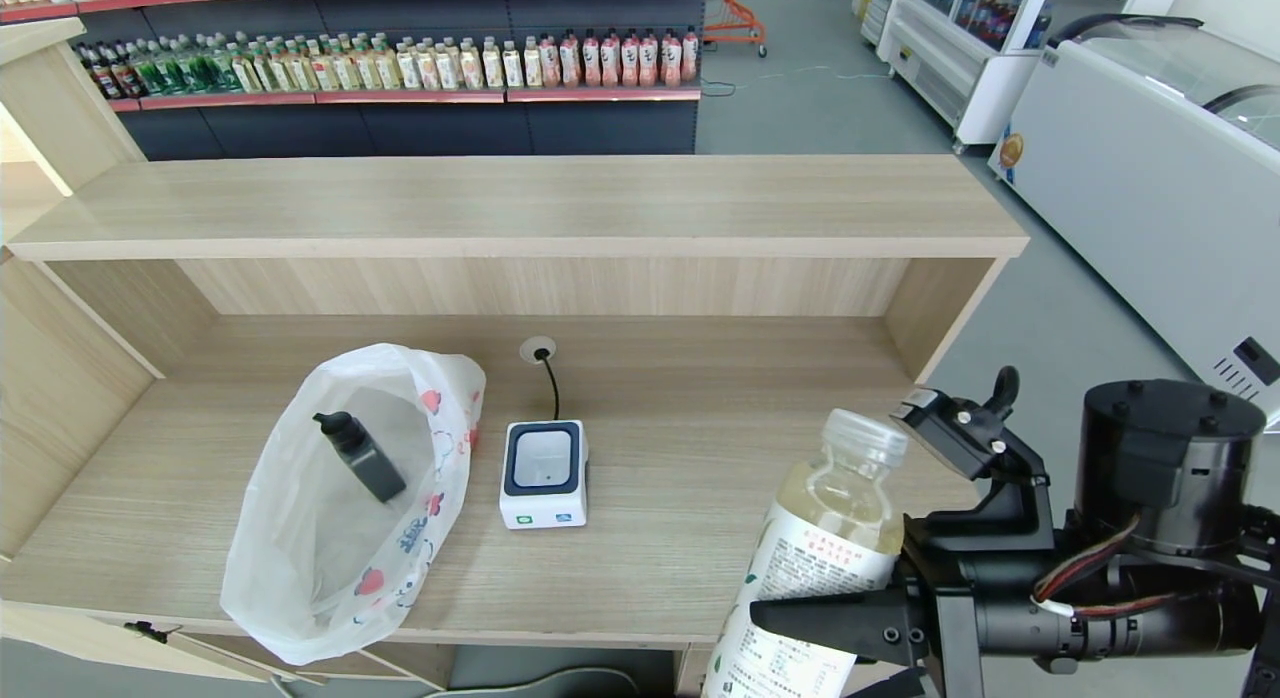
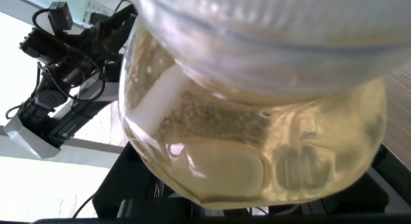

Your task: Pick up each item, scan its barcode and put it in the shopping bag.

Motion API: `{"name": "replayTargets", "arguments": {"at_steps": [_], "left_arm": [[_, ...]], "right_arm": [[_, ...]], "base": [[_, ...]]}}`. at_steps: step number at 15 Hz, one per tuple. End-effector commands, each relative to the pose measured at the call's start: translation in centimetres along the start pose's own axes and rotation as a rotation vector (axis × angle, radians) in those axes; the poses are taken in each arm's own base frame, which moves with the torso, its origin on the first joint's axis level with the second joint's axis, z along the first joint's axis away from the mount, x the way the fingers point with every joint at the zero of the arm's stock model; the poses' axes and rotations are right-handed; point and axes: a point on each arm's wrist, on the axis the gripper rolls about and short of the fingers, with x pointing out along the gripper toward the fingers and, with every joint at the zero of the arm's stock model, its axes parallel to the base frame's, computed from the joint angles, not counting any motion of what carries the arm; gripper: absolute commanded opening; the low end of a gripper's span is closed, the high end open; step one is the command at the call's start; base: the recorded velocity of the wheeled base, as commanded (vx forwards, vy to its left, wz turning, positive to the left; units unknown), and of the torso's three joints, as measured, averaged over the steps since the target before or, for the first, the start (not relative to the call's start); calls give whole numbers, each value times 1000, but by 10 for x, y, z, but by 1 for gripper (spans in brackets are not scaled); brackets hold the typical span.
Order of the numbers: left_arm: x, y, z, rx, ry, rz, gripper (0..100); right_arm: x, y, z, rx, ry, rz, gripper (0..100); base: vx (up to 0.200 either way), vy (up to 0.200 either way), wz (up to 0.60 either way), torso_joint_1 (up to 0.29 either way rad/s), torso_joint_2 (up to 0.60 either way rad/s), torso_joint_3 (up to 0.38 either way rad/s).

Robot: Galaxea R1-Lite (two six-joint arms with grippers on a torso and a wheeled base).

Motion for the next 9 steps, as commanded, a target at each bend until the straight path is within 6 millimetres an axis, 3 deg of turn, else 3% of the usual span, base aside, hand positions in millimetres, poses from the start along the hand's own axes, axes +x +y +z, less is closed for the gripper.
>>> {"name": "replayTargets", "arguments": {"at_steps": [1, 9], "left_arm": [[0, 0, 0, 0, 0, 0, 100], [0, 0, 0, 0, 0, 0, 100]], "right_arm": [[-1, 1, 0, -1, -1, 1, 0], [-3, 2, -1, -3, -3, 2, 0]], "base": [[0, 0, 0, 0, 0, 0], [0, 0, 0, 0, 0, 0]]}}
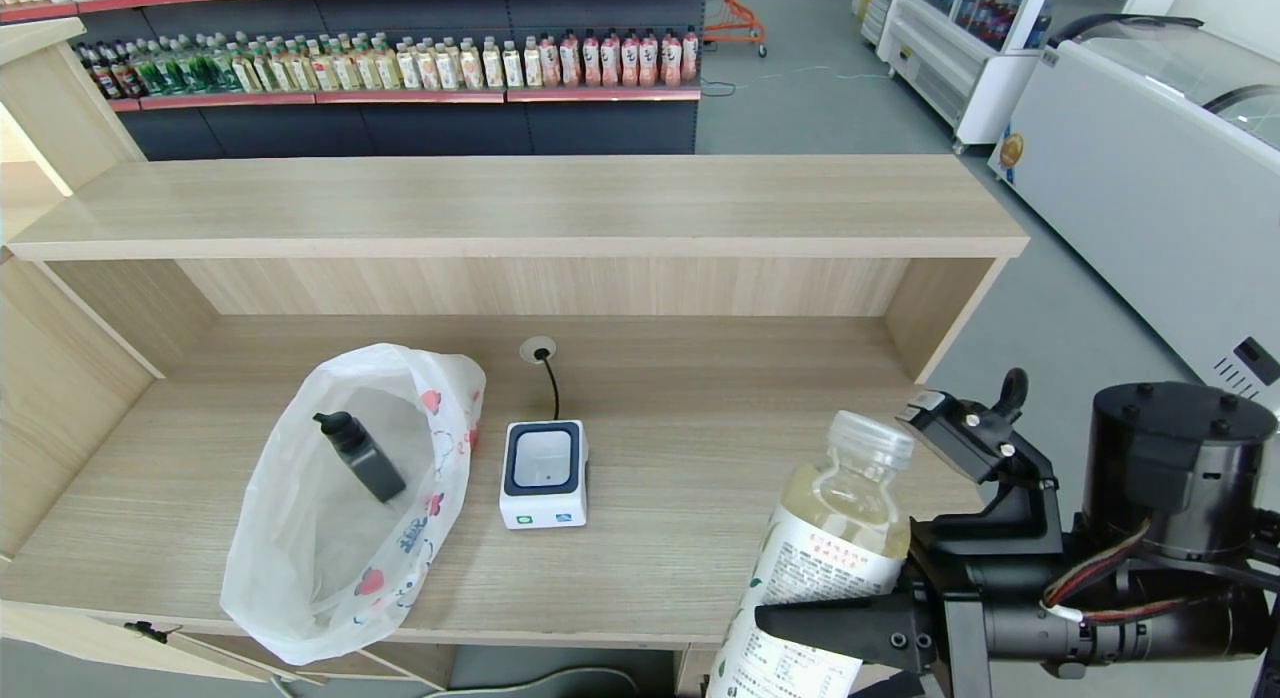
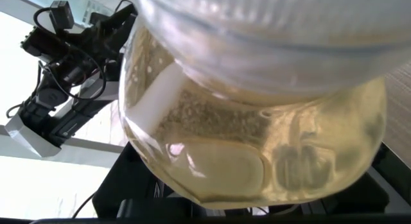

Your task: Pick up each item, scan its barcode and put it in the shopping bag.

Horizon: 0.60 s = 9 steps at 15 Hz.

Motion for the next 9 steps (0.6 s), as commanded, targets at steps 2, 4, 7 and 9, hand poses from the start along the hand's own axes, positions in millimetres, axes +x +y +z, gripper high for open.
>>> {"name": "replayTargets", "arguments": {"at_steps": [2, 4, 7, 9], "left_arm": [[0, 0, 0, 0, 0, 0, 100], [0, 0, 0, 0, 0, 0, 100], [0, 0, 0, 0, 0, 0, 100], [0, 0, 0, 0, 0, 0, 100]], "right_arm": [[-1, 0, -1, 1, 2, -1, 0], [-1, 1, -1, 0, 1, -1, 0], [-12, -11, 15, -283, -87, -215, 0], [-47, -32, 25, -652, -66, -574, 0]], "base": [[0, 0, 0, 0, 0, 0], [0, 0, 0, 0, 0, 0], [0, 0, 0, 0, 0, 0], [0, 0, 0, 0, 0, 0]]}}
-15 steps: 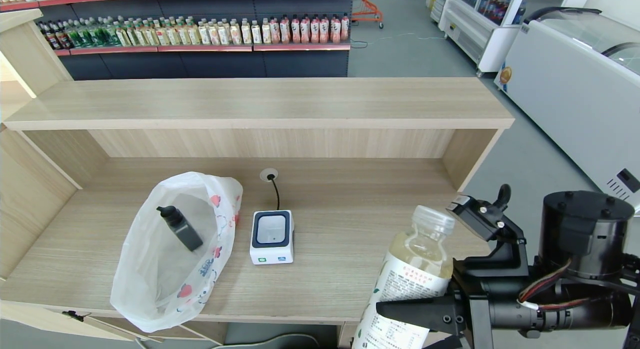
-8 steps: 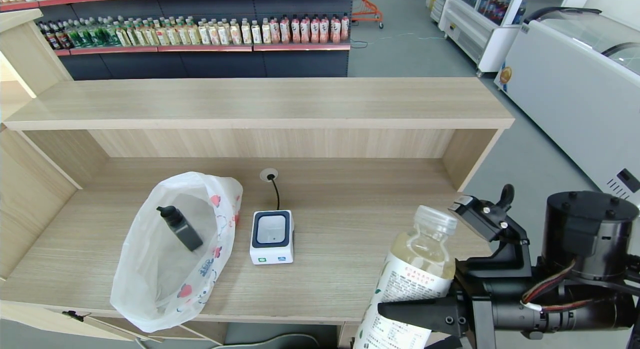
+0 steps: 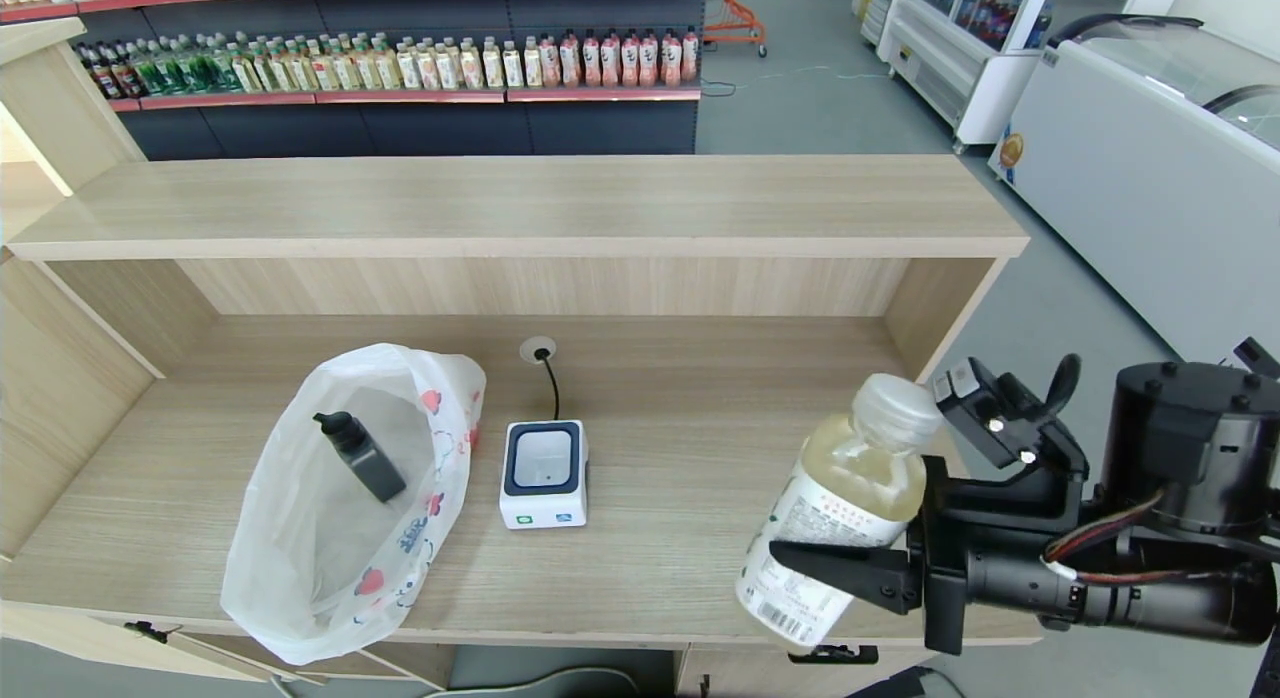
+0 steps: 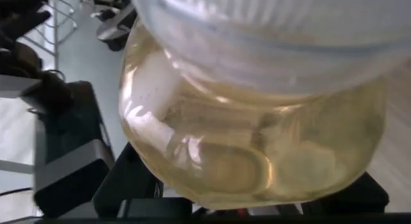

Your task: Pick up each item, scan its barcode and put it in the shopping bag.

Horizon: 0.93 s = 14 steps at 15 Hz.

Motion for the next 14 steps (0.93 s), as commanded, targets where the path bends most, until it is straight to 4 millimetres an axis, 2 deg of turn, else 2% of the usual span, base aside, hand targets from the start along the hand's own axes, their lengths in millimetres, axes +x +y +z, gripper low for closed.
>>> {"name": "replayTargets", "arguments": {"at_steps": [1, 4, 6, 9, 14], "left_arm": [[0, 0, 0, 0, 0, 1, 100], [0, 0, 0, 0, 0, 1, 100], [0, 0, 0, 0, 0, 1, 100], [0, 0, 0, 0, 0, 1, 100], [0, 0, 0, 0, 0, 1, 100]], "right_arm": [[-40, -40, 6, -375, 76, -425, 0], [-54, -45, 11, -598, 168, -607, 0], [-57, -43, 10, -736, 230, -634, 0], [-56, -46, 19, -913, 203, -673, 0], [-64, -38, 21, -983, 192, -685, 0]], "base": [[0, 0, 0, 0, 0, 0], [0, 0, 0, 0, 0, 0], [0, 0, 0, 0, 0, 0], [0, 0, 0, 0, 0, 0], [0, 0, 0, 0, 0, 0]]}}
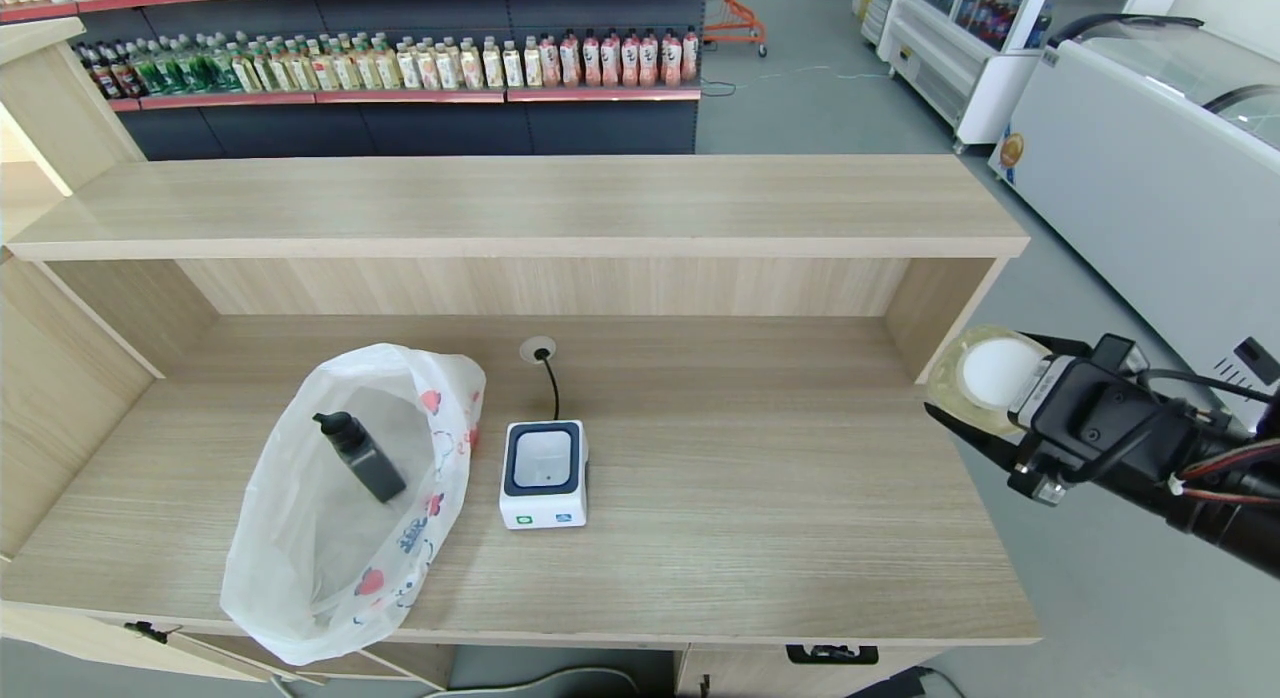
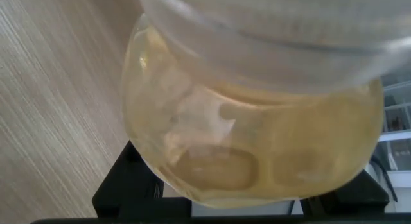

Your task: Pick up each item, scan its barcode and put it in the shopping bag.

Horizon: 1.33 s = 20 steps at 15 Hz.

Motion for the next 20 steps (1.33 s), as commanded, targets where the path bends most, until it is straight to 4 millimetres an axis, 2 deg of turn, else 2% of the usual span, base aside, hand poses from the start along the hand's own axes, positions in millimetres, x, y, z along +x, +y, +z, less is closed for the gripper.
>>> {"name": "replayTargets", "arguments": {"at_steps": [1, 3, 10, 15, 20], "left_arm": [[0, 0, 0, 0, 0, 1, 100], [0, 0, 0, 0, 1, 1, 100], [0, 0, 0, -8, -2, 1, 100], [0, 0, 0, -3, 0, 1, 100], [0, 0, 0, 0, 0, 1, 100]], "right_arm": [[-6, -2, 2, -2, -5, -13, 0], [-8, -3, 3, -2, -14, -19, 0], [-10, -4, 6, 8, -71, 4, 0], [5, -4, 5, 49, -139, 60, 0], [26, 7, -9, 91, -157, 160, 0]], "base": [[0, 0, 0, 0, 0, 0], [0, 0, 0, 0, 0, 0], [0, 200, 0, 1, 3, 0], [0, 200, 0, 0, 3, 5], [0, 200, 0, 2, 3, 1]]}}
